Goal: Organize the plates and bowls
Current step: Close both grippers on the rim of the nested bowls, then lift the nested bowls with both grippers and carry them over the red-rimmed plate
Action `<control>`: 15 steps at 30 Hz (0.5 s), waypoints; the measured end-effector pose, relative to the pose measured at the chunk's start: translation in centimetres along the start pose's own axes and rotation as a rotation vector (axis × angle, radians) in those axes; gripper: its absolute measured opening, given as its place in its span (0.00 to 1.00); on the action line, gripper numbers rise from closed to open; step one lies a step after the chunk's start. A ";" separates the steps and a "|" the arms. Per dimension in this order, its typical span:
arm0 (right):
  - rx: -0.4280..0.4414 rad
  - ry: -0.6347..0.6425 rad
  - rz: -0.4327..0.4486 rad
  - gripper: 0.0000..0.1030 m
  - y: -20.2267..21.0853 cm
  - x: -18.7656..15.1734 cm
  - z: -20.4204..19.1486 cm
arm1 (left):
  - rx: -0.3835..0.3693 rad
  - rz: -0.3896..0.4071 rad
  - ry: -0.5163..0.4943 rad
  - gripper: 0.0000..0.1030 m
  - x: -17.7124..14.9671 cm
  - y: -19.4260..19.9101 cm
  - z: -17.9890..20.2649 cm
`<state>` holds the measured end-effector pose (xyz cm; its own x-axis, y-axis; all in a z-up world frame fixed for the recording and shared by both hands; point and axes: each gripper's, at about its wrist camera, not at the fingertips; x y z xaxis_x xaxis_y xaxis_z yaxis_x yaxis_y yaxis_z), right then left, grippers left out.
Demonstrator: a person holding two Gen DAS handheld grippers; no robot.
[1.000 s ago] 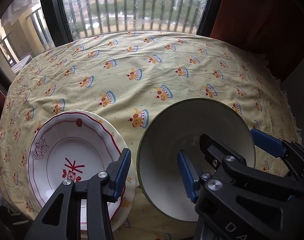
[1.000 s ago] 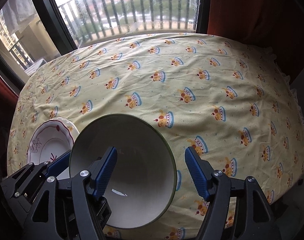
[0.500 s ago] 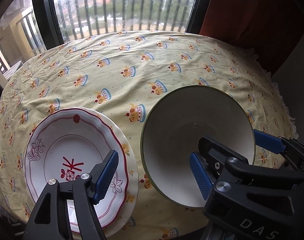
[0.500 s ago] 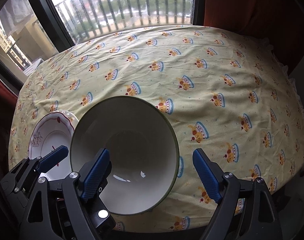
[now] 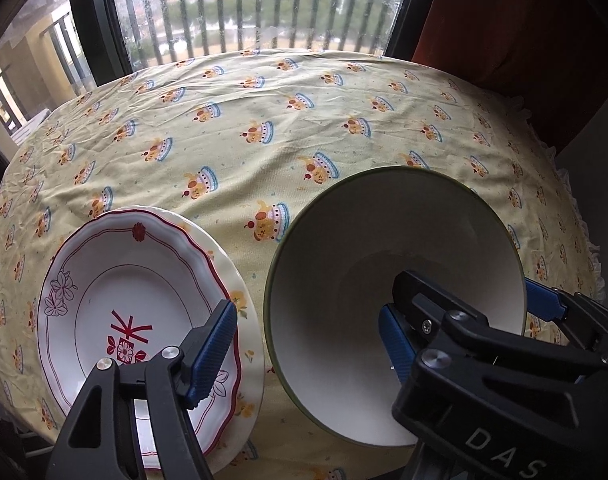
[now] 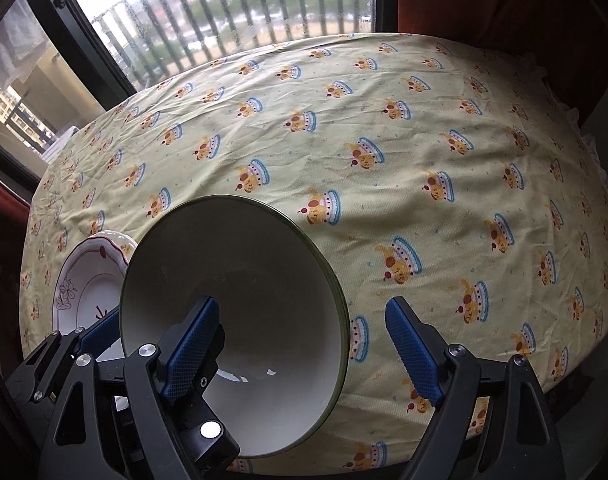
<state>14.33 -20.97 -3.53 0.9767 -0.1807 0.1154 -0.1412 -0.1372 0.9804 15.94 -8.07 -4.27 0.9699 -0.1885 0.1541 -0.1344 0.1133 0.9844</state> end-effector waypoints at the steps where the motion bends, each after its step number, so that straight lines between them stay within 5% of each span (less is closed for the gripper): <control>1: 0.009 -0.006 -0.004 0.85 -0.3 0.0 0.2 | 0.011 0.006 0.001 0.72 0.0 -0.1 0.2; 6: 0.056 -0.008 -0.013 0.84 -1.1 0.3 1.0 | -0.036 -0.014 -0.027 0.70 0.4 -0.5 1.2; 12: 0.107 0.039 -0.040 0.54 -2.0 0.7 0.7 | -0.032 -0.040 0.003 0.68 0.6 -1.6 1.2; 15: 0.098 0.063 -0.048 0.53 -2.4 0.8 0.5 | -0.016 -0.045 0.008 0.64 0.7 -1.8 1.2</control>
<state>15.36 -21.31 -5.93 0.9905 -0.1105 0.0813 -0.1059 -0.2398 0.9650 16.61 -9.62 -5.79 0.9766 -0.1858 0.1084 -0.0869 0.1203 0.9889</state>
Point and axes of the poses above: each gripper's, at about its wrist camera, not at the fingertips, and y roughly against the way its jaws point, z to its right, x to its top, and after that the axes turned 12 degrees about -z, right-handed
